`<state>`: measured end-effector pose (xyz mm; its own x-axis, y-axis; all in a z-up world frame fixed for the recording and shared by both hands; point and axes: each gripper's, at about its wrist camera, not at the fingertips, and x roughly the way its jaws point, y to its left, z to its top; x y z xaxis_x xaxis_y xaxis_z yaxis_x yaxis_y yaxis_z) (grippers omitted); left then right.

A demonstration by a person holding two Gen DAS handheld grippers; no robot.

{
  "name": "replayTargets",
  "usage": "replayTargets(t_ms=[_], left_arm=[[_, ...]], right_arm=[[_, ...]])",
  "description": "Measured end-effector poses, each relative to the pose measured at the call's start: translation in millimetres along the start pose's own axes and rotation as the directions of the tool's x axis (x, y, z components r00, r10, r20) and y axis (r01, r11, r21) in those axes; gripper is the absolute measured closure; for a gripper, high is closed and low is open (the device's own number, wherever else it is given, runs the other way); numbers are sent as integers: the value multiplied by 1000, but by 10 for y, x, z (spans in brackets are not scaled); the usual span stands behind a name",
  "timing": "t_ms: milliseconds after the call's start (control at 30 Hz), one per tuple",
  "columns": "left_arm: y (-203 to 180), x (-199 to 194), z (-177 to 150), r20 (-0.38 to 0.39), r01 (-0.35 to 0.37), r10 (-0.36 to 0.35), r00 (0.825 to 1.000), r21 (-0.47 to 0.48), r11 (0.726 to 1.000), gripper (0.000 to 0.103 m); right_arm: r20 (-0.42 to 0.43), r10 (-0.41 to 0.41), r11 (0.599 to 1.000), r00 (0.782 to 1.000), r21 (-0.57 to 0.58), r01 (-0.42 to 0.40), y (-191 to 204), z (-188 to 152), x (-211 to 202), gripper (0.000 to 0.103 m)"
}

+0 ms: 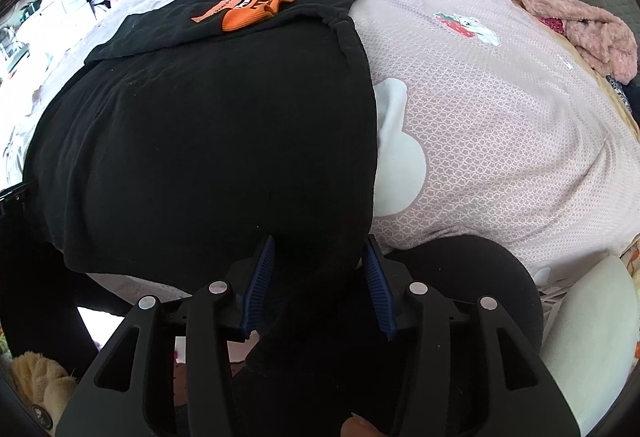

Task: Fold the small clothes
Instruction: 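Close both grippers on the sweatshirt hem, then lift the hem with both grippers and fold it toward the collar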

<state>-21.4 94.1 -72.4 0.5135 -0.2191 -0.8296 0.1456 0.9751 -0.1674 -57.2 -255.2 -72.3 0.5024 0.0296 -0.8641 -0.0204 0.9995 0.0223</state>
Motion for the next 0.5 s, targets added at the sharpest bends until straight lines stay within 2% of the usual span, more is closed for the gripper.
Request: replayTargets(t_ms=[33, 67, 100, 133, 200, 233, 300, 500], left_arm=[[5, -2, -1, 3, 1, -1, 1000, -5, 1000, 59], [16, -9, -5, 9, -1, 1, 1000, -13, 1000, 61], [25, -21, -4, 16, -2, 2, 1000, -20, 1000, 67], [29, -35, -1, 22, -3, 4, 1000, -22, 1000, 72], [58, -90, 5, 36, 2, -1, 999, -37, 999, 90], [77, -127, 14, 45, 4, -2, 999, -45, 999, 94], [93, -180, 28, 57, 15, -12, 998, -53, 998, 98], [94, -365, 72, 114, 51, -43, 993, -66, 997, 99]], right_arm=[[1, -3, 1000, 1000, -1, 3, 2, 2, 10, 59], [5, -6, 1000, 1000, -3, 6, 5, 2, 18, 64], [7, -6, 1000, 1000, -4, 6, 6, 2, 23, 75], [7, 9, 1000, 1000, 5, -9, -10, -6, 22, 95], [12, 24, 1000, 1000, 17, -24, -43, -4, -1, 95], [18, 29, 999, 999, 20, -29, -60, -5, -29, 95], [36, 46, 999, 998, 27, -47, -81, 5, -99, 96], [111, 77, 996, 991, 39, -82, -138, 79, -349, 96]])
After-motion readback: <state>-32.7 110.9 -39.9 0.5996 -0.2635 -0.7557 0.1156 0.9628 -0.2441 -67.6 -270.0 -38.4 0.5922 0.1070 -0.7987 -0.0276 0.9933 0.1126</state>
